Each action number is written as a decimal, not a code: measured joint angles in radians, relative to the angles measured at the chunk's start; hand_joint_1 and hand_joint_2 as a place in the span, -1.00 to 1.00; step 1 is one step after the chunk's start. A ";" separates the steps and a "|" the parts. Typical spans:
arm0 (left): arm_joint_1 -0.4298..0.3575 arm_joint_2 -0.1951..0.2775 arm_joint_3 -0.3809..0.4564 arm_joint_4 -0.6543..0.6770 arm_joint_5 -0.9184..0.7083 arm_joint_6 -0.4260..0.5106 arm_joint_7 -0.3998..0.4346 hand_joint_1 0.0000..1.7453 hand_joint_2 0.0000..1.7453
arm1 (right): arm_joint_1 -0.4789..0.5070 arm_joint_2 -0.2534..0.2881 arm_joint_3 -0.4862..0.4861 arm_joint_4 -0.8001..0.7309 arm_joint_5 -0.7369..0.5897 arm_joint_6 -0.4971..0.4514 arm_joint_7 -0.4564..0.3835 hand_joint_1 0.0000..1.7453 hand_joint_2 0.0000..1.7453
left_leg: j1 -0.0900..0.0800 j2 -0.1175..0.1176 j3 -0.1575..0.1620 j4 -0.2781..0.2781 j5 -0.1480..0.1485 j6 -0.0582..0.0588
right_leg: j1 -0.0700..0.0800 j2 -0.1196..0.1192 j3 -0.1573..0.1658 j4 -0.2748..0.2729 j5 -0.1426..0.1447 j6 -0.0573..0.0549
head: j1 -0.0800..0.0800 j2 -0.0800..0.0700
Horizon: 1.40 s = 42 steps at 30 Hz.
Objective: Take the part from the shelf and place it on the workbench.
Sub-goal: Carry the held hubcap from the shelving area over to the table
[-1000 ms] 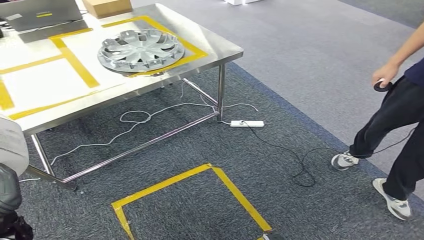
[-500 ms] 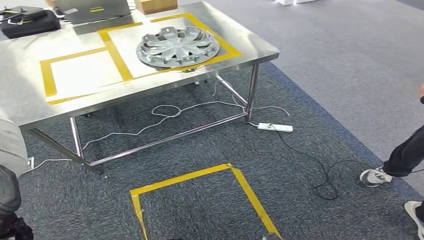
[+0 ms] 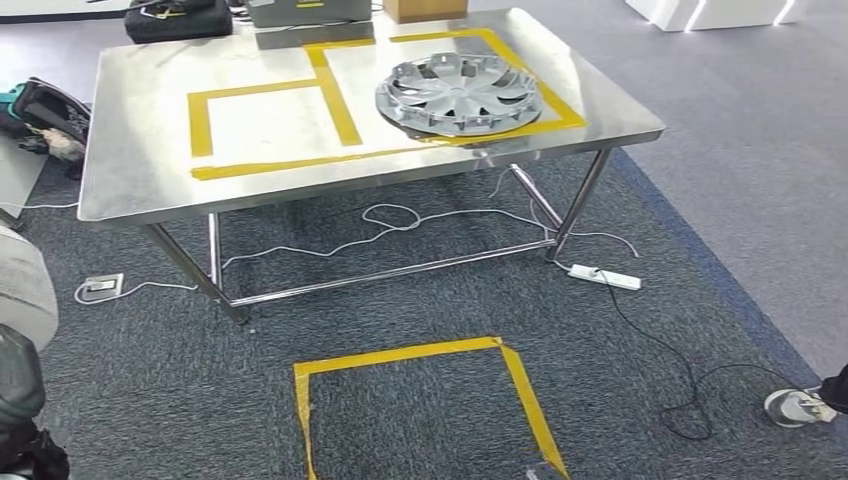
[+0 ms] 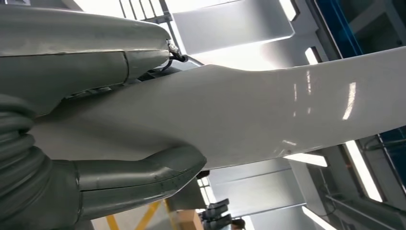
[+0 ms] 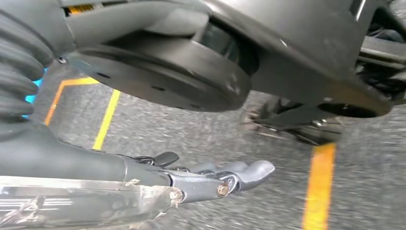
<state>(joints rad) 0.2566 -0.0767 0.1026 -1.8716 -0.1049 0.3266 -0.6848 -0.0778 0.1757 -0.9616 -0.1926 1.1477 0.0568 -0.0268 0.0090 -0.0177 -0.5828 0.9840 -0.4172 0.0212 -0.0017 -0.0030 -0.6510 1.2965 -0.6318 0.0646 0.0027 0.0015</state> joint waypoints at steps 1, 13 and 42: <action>0.000 0.000 0.000 0.001 0.000 0.000 0.001 1.00 1.00 | -0.002 0.000 0.000 0.000 -0.001 0.000 -0.001 -1.00 1.00 | 0.000 -0.007 0.002 0.000 -0.001 0.000 | 0.000 0.001 0.000 -0.007 0.019 0.000 | 0.000 0.000; 0.006 0.018 -0.010 0.002 0.024 -0.063 0.031 1.00 1.00 | 0.007 -0.001 0.000 0.000 -0.007 -0.008 -0.005 -1.00 1.00 | -0.003 -0.033 -0.001 -0.004 0.009 -0.013 | -0.005 0.027 0.108 -0.290 0.158 -0.019 | -0.002 0.000; 0.011 0.025 -0.022 0.015 0.010 -0.061 0.037 1.00 1.00 | 0.010 0.001 -0.012 0.003 -0.005 -0.008 -0.009 -1.00 1.00 | 0.018 -0.001 -0.067 0.153 -0.070 -0.065 | -0.023 0.018 0.122 -0.263 0.124 -0.036 | 0.005 0.000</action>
<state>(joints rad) 0.2681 -0.0514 0.0810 -1.8564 -0.0949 0.2653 -0.6481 -0.0674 0.1762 -0.9736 -0.1900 1.1425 0.0486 -0.0355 0.0265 -0.0188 -0.6496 1.1366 -0.4871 -0.0437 -0.0243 0.0153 -0.5291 1.0337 -0.5080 0.0282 0.0079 0.0019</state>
